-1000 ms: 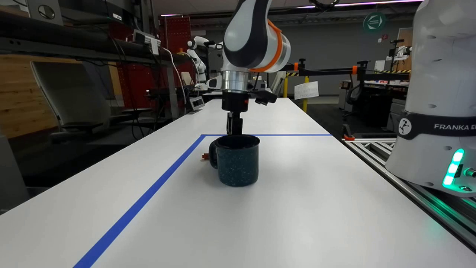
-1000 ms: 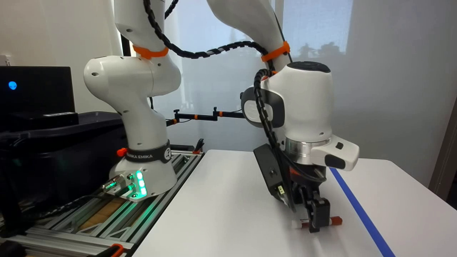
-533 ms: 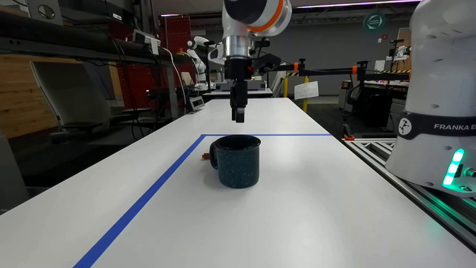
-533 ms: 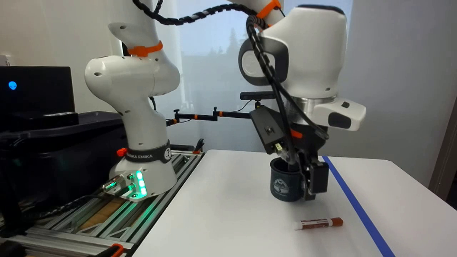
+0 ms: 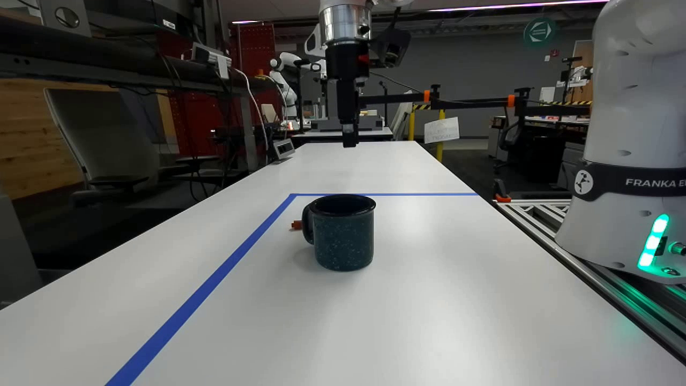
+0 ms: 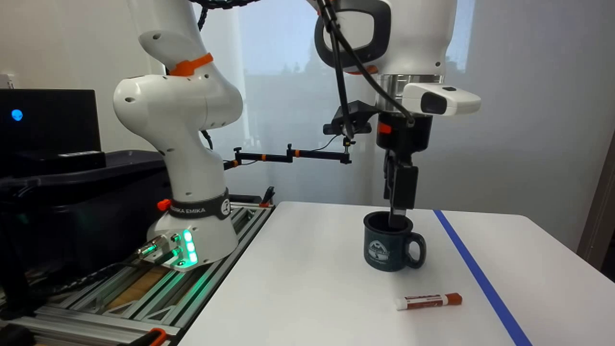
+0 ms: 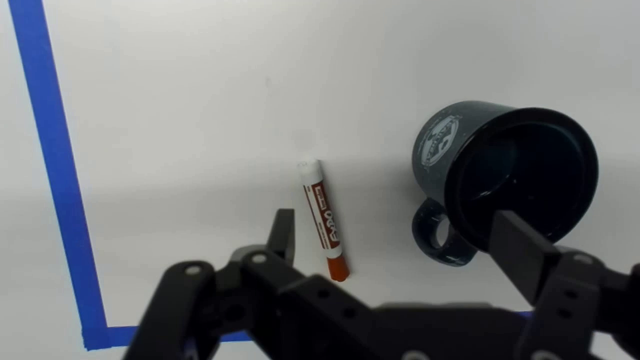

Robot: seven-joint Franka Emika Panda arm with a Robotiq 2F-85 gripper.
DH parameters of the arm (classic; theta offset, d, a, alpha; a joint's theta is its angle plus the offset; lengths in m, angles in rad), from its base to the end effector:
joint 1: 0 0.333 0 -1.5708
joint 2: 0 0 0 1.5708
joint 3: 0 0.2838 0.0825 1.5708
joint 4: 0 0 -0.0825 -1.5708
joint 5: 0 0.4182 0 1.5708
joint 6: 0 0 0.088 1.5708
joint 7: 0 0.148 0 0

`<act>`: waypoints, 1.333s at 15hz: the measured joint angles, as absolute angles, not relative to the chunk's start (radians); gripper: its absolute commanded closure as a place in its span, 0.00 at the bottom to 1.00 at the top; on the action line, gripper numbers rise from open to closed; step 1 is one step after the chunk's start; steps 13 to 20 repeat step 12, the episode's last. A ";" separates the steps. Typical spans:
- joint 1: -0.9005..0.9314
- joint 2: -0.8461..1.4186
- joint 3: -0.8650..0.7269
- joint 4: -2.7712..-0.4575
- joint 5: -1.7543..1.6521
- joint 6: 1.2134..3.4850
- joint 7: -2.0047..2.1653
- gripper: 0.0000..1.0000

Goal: Put the sharpie on the table

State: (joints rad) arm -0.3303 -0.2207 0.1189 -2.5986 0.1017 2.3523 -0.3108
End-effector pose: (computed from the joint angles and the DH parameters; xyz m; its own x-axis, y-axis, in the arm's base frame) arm 0.4414 -0.0943 0.2322 0.9996 0.0239 -0.0129 0.0232 -0.9984 -0.0506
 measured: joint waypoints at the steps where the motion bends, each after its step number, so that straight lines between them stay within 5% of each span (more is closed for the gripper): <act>1: -0.331 -0.226 0.124 -2.602 0.101 2.352 -0.296 0.00; 20: -0.340 -0.228 0.125 -2.604 0.100 2.352 -0.292 0.00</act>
